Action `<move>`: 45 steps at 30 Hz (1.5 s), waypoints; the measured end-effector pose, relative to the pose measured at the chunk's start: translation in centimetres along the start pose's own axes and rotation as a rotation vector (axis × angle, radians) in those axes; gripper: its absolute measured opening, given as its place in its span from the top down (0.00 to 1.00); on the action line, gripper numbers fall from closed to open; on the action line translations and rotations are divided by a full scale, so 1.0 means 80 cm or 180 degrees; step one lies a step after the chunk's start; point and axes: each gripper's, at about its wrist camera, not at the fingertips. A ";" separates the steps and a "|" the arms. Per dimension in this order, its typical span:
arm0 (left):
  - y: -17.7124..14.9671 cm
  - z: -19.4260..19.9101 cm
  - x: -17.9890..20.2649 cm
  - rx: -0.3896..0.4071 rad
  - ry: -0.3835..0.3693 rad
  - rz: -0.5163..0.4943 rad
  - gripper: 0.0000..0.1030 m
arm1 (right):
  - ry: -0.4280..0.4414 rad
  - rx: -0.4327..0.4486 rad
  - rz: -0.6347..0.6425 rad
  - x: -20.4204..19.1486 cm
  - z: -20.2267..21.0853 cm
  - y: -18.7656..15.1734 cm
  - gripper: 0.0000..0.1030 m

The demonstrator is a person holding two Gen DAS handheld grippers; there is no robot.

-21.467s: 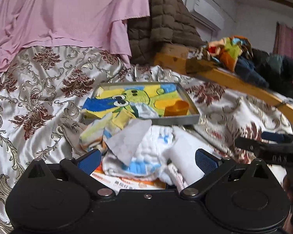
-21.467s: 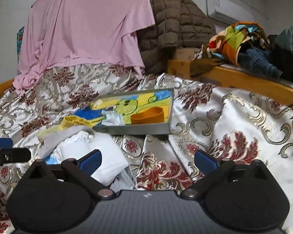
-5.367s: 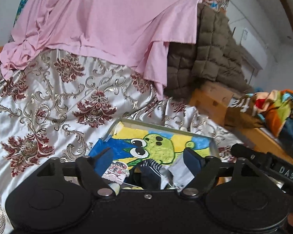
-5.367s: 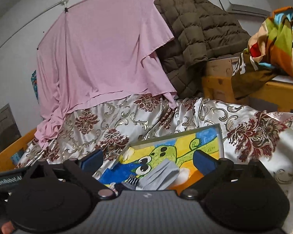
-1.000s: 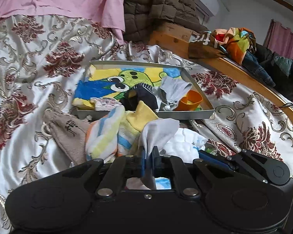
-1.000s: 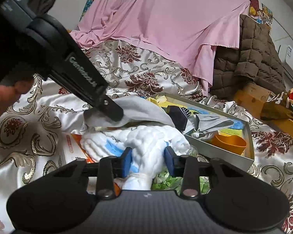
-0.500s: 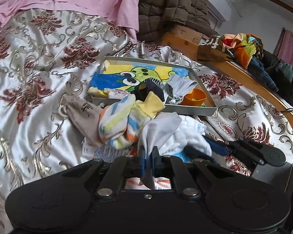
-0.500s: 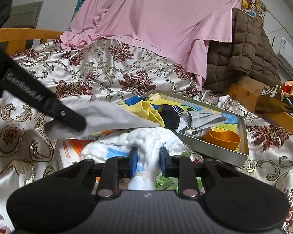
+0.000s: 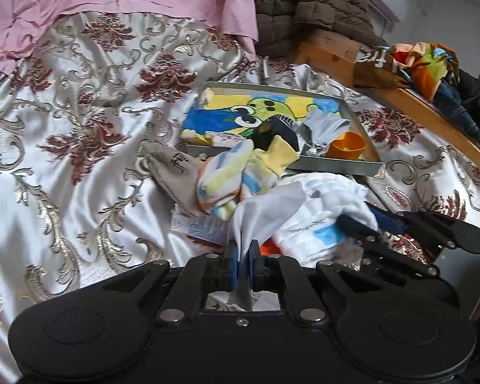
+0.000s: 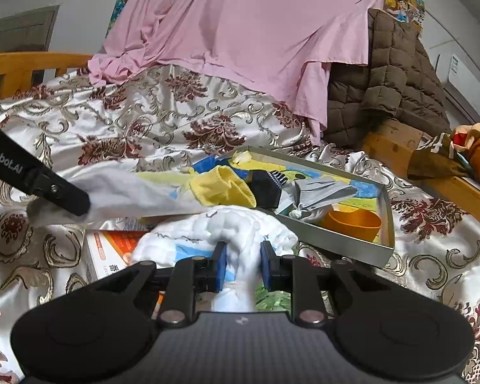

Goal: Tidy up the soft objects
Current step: 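Lift and carry the grey cloth and white towel over the painted tray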

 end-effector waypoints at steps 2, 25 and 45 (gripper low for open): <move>0.001 0.006 0.002 0.0033 0.0060 0.0008 0.94 | -0.0035 0.0073 0.0011 0.001 0.005 0.001 0.78; 0.022 0.024 0.036 0.0262 0.1280 -0.0634 0.94 | -0.0401 0.0689 0.0282 0.001 0.029 0.005 0.81; 0.130 -0.038 0.072 0.1227 0.1169 -0.0752 0.93 | -0.0220 0.1211 -0.0138 0.063 -0.067 0.091 0.81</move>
Point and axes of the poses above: each gripper's, at about its wrist camera, not at the fingertips, and z roughly against the way its jaws point, x to its right, y to its top, and after that the axes turned 6 degrees about -y, right-handed
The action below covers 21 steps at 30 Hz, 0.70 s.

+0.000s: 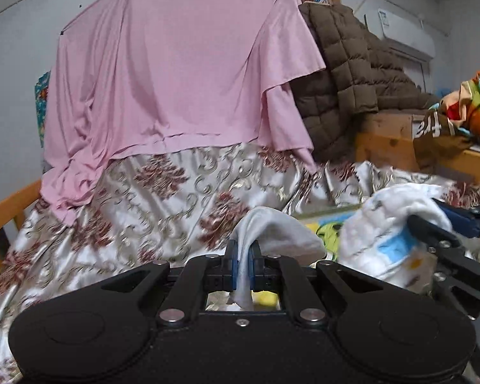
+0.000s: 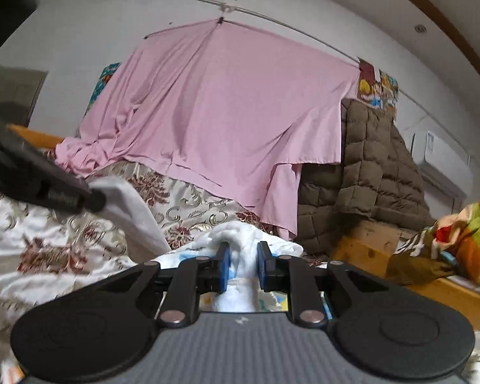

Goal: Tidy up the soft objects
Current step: 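Lift and carry the grey cloth and white towel over the painted tray, then lower both items into the tray and open both tools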

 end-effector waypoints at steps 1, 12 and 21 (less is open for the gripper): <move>0.002 -0.010 0.003 0.0003 -0.0033 0.0015 0.93 | 0.0034 -0.0027 -0.0052 0.005 -0.014 0.001 0.81; -0.007 -0.158 0.005 -0.0286 -0.0510 0.0380 0.93 | 0.0272 -0.0705 -0.0144 0.031 -0.164 -0.007 0.81; -0.031 -0.244 -0.007 -0.0937 -0.0816 0.0759 0.92 | 0.0350 -0.1183 -0.0021 0.016 -0.212 -0.038 0.81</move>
Point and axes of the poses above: each gripper's, at about its wrist camera, not at the fingertips, and z roughly against the way its jaws point, x to its right, y to its top, and after that the axes turned 6 degrees about -y, right-handed
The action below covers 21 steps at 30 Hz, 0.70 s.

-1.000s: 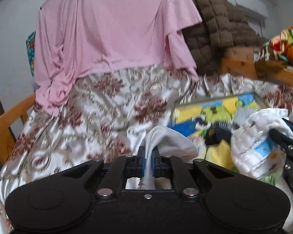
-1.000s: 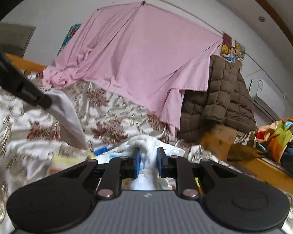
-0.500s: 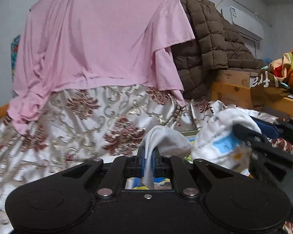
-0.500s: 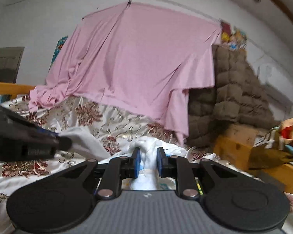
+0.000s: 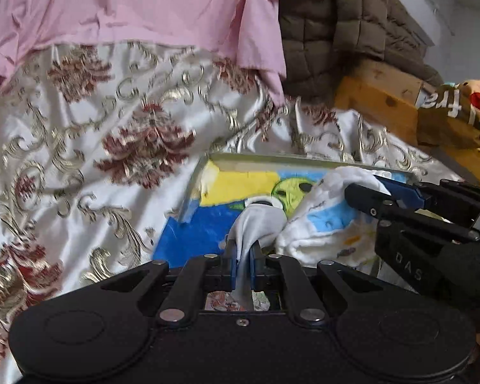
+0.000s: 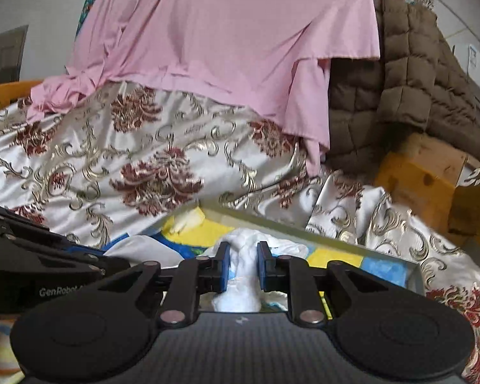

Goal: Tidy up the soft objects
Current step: 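Lower both items into the tray and open both tools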

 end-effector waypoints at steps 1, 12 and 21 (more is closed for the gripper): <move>-0.001 -0.003 -0.001 -0.0024 0.0009 0.0010 0.92 | 0.0000 -0.0030 -0.0006 0.000 -0.003 -0.001 0.81; -0.006 -0.024 -0.007 -0.0225 0.0067 0.0196 0.89 | 0.0001 -0.0197 -0.0038 0.002 -0.013 -0.003 0.79; -0.008 -0.024 -0.009 -0.0227 0.0082 0.0273 0.73 | -0.0066 -0.0222 -0.0031 0.002 -0.011 -0.007 0.68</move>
Point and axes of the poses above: each gripper's, at about its wrist camera, not at the fingertips, and z roughly against the way its jaws point, x to its right, y to its top, and after that the axes turned 6 degrees about -y, right-handed
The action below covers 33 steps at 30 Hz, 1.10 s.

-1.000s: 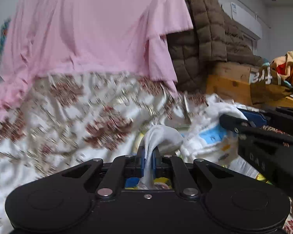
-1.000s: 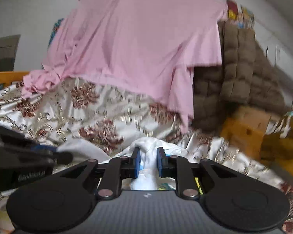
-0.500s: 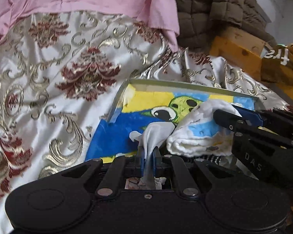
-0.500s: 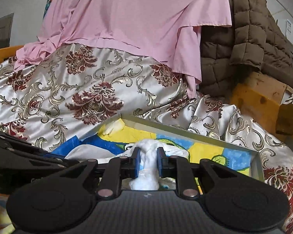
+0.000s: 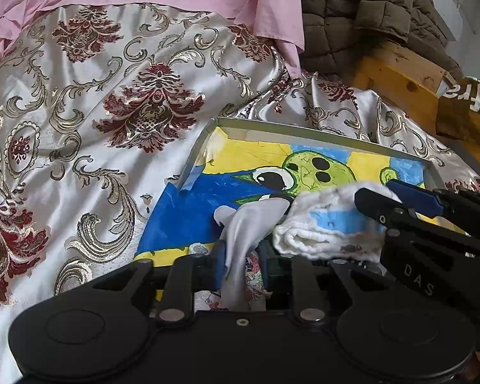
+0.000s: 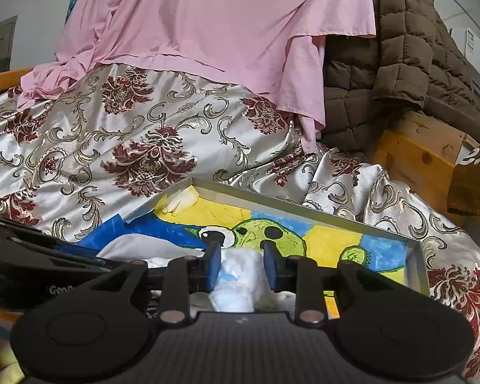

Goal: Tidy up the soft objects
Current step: 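Lower both items into the tray and open both tools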

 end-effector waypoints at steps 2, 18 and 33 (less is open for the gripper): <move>0.000 0.002 -0.001 0.0019 0.0002 0.0030 0.65 | -0.0016 0.0003 0.0018 0.001 0.001 -0.001 0.59; -0.008 0.027 -0.011 0.0380 0.0175 0.0299 0.26 | -0.0174 0.0062 -0.0291 0.034 0.019 -0.004 0.20; -0.030 0.087 -0.002 0.0945 0.0278 0.0578 0.01 | -0.0150 0.0169 -0.0926 0.076 0.070 -0.029 0.03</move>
Point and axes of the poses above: each gripper's, at about its wrist camera, not at the fingertips, and z roughly against the way its jaws point, x to its right, y to its top, and after that the axes turned 6 degrees about -y, right-handed
